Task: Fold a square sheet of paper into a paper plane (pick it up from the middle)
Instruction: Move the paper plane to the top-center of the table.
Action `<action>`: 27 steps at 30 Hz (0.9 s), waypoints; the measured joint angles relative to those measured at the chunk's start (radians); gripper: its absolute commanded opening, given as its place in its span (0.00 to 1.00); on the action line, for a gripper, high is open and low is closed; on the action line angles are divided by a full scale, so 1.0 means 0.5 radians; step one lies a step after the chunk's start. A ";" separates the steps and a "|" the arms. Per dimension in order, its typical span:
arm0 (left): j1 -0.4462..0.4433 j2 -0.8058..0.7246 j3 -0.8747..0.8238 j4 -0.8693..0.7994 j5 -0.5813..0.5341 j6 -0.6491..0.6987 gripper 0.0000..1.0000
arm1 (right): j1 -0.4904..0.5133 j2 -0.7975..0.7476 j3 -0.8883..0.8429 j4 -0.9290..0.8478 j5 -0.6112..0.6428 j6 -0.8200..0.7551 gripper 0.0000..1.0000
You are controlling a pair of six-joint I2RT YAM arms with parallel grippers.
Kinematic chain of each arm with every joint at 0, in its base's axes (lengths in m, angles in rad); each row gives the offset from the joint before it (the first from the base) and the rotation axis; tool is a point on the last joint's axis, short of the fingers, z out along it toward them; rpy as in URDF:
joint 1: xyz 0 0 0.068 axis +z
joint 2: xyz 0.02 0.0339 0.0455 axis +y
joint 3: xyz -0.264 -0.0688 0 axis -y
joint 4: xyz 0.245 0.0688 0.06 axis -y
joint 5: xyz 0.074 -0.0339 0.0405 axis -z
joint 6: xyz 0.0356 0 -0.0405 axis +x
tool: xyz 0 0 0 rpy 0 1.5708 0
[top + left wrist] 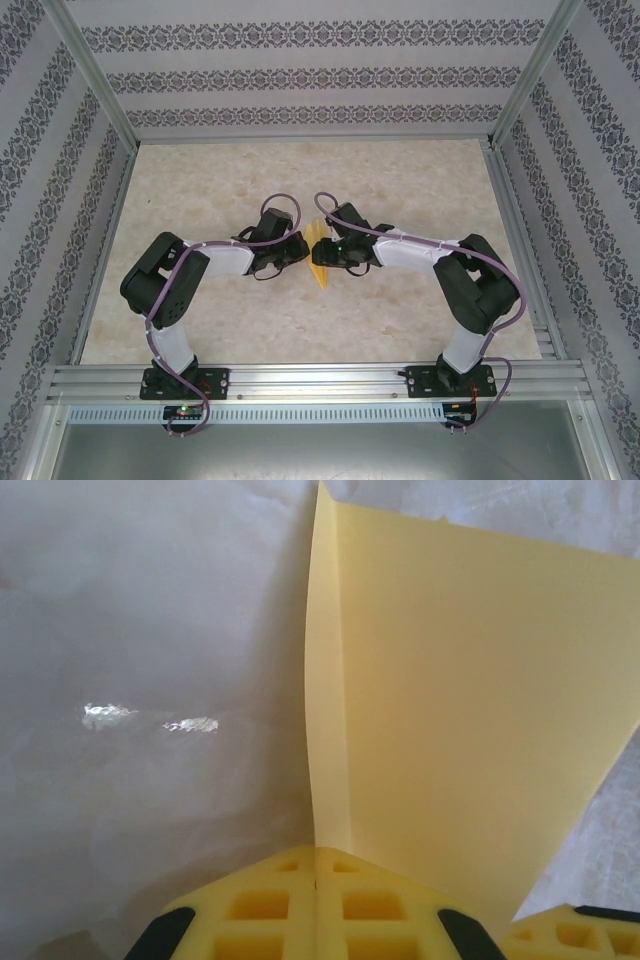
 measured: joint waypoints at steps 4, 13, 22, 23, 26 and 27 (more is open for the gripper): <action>0.000 0.000 0.001 -0.001 0.000 0.000 0.00 | 0.017 0.000 0.000 -0.003 0.005 -0.007 0.38; 0.000 0.000 0.001 -0.014 -0.001 0.001 0.00 | 0.023 -0.019 -0.002 -0.022 0.046 -0.008 0.37; 0.000 0.000 0.001 -0.015 -0.001 0.001 0.00 | 0.043 -0.019 -0.006 -0.022 0.046 -0.006 0.37; 0.000 0.000 0.001 -0.015 0.000 0.001 0.00 | 0.043 -0.019 -0.008 -0.023 0.046 -0.006 0.37; 0.000 0.000 0.001 -0.015 -0.001 0.001 0.00 | 0.043 -0.019 -0.009 -0.037 0.047 -0.006 0.38; 0.000 0.000 0.001 -0.015 0.000 0.001 0.00 | 0.043 -0.019 -0.009 -0.040 0.047 -0.006 0.38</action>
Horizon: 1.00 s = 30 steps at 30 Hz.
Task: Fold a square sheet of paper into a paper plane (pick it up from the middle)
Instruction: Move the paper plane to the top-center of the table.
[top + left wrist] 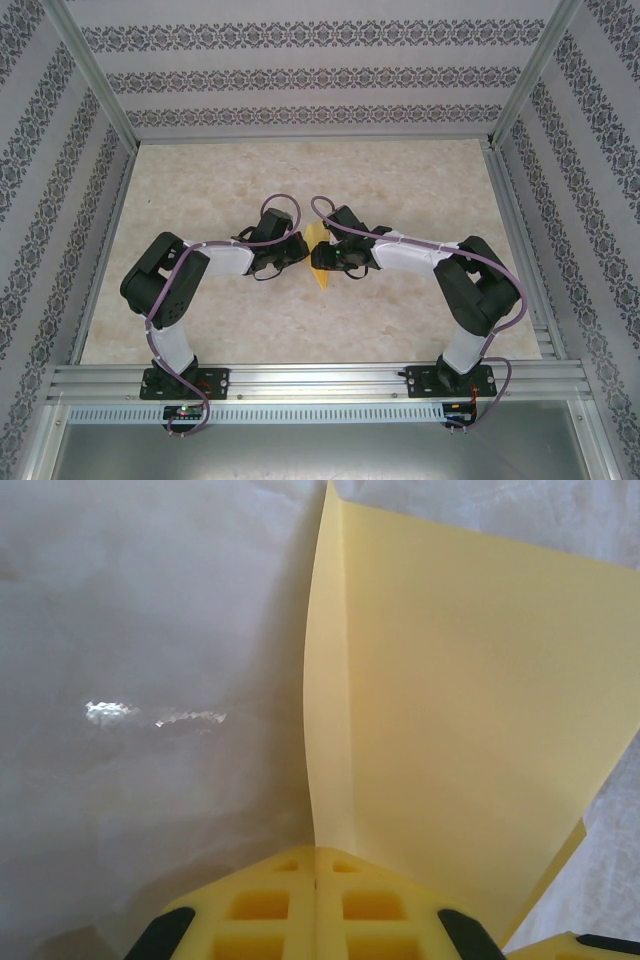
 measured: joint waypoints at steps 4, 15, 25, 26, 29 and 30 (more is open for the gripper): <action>0.000 0.000 0.001 -0.001 -0.001 0.000 0.00 | 0.009 0.002 0.000 -0.022 0.011 -0.001 0.41; 0.000 0.000 0.002 -0.002 0.008 0.000 0.00 | 0.013 0.117 0.038 -0.107 0.062 -0.001 0.49; 0.000 0.000 0.002 -0.002 0.009 0.000 0.01 | 0.026 0.142 0.111 -0.140 0.108 0.000 0.52; 0.000 0.000 0.002 -0.002 0.010 0.000 0.01 | 0.026 0.144 0.116 -0.140 0.114 0.000 0.53; 0.000 0.000 0.002 -0.008 0.015 0.002 0.02 | 0.026 0.151 0.118 -0.142 0.123 -0.002 0.62; 0.002 0.000 0.002 -0.014 0.016 0.002 0.02 | 0.026 0.152 0.118 -0.145 0.127 -0.004 0.64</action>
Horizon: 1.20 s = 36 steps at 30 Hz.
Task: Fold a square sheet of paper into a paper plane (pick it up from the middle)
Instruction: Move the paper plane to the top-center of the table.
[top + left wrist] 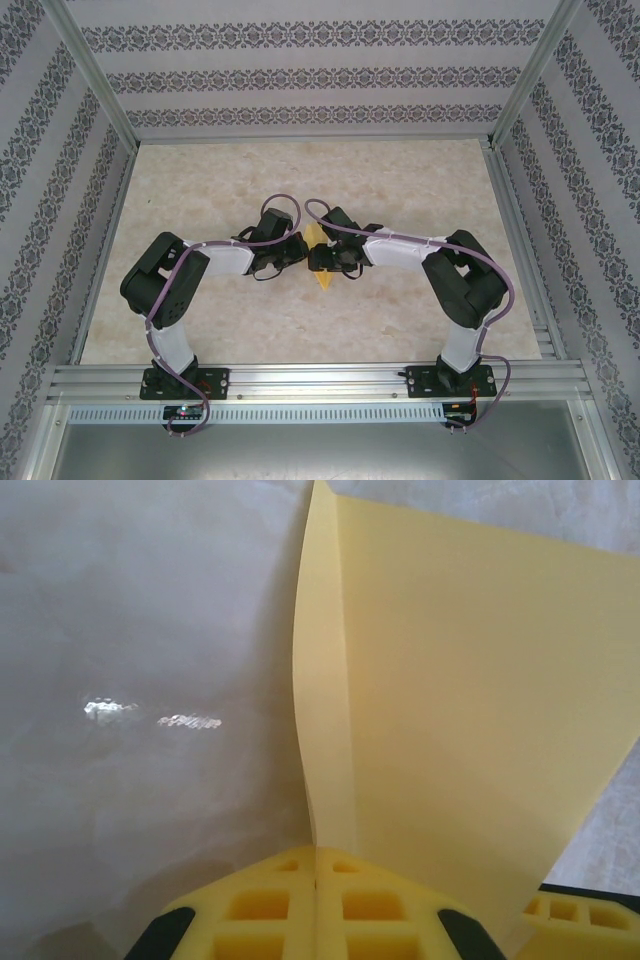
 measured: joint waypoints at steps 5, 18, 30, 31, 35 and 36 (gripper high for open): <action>0.011 0.000 0.000 -0.028 0.008 0.007 0.03 | 0.009 0.000 0.000 -0.002 0.016 -0.005 0.71; 0.024 0.001 0.004 -0.061 0.029 0.020 0.03 | 0.012 -0.028 -0.084 0.120 -0.007 -0.044 0.72; 0.105 0.001 0.004 0.085 0.277 -0.005 0.04 | 0.013 -0.060 -0.147 0.220 -0.062 -0.076 0.72; 0.108 0.002 0.004 0.092 0.292 -0.005 0.04 | 0.013 -0.060 -0.147 0.219 -0.061 -0.081 0.70; 0.114 0.001 0.004 0.107 0.333 -0.005 0.04 | 0.013 -0.060 -0.147 0.214 -0.058 -0.089 0.58; 0.114 0.002 0.004 0.107 0.338 -0.005 0.04 | 0.013 -0.059 -0.147 0.211 -0.057 -0.085 0.56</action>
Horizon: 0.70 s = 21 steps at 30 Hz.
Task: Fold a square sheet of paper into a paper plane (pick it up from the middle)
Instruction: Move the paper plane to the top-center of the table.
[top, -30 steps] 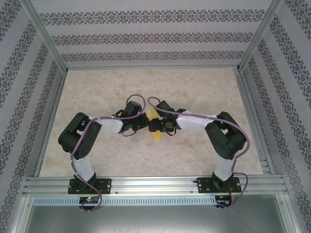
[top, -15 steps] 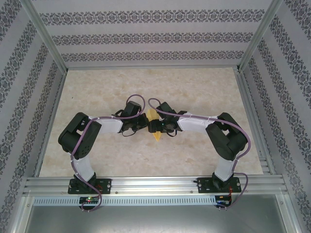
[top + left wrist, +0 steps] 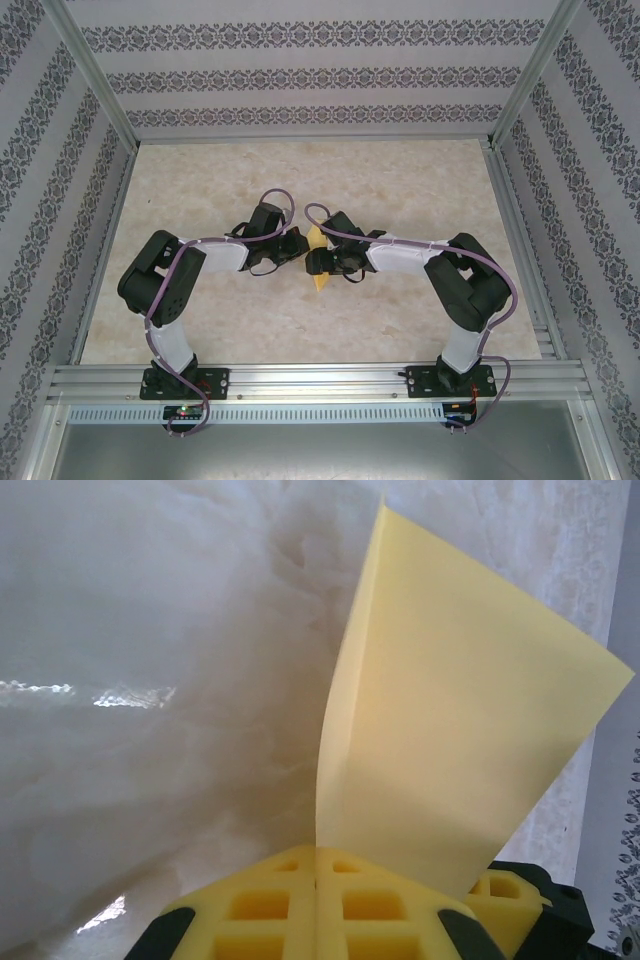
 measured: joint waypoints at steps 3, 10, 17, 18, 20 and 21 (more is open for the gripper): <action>0.000 0.000 0.000 0.000 0.008 0.001 0.04 | -0.001 -0.001 0.000 -0.010 0.010 0.014 0.50; 0.001 0.000 -0.001 -0.001 0.007 0.001 0.09 | -0.001 0.000 0.002 -0.025 0.036 0.050 0.23; 0.002 -0.076 0.000 -0.166 -0.060 0.034 0.46 | -0.024 -0.011 0.079 -0.240 0.138 0.039 0.09; 0.003 -0.112 0.001 -0.221 -0.089 0.048 0.50 | -0.033 -0.019 0.090 -0.276 0.146 0.027 0.09; 0.014 -0.220 0.022 -0.365 -0.175 0.088 0.58 | -0.058 -0.051 0.125 -0.388 0.176 -0.020 0.09; 0.024 -0.264 0.038 -0.416 -0.219 0.100 0.61 | -0.066 -0.063 0.142 -0.433 0.188 -0.035 0.09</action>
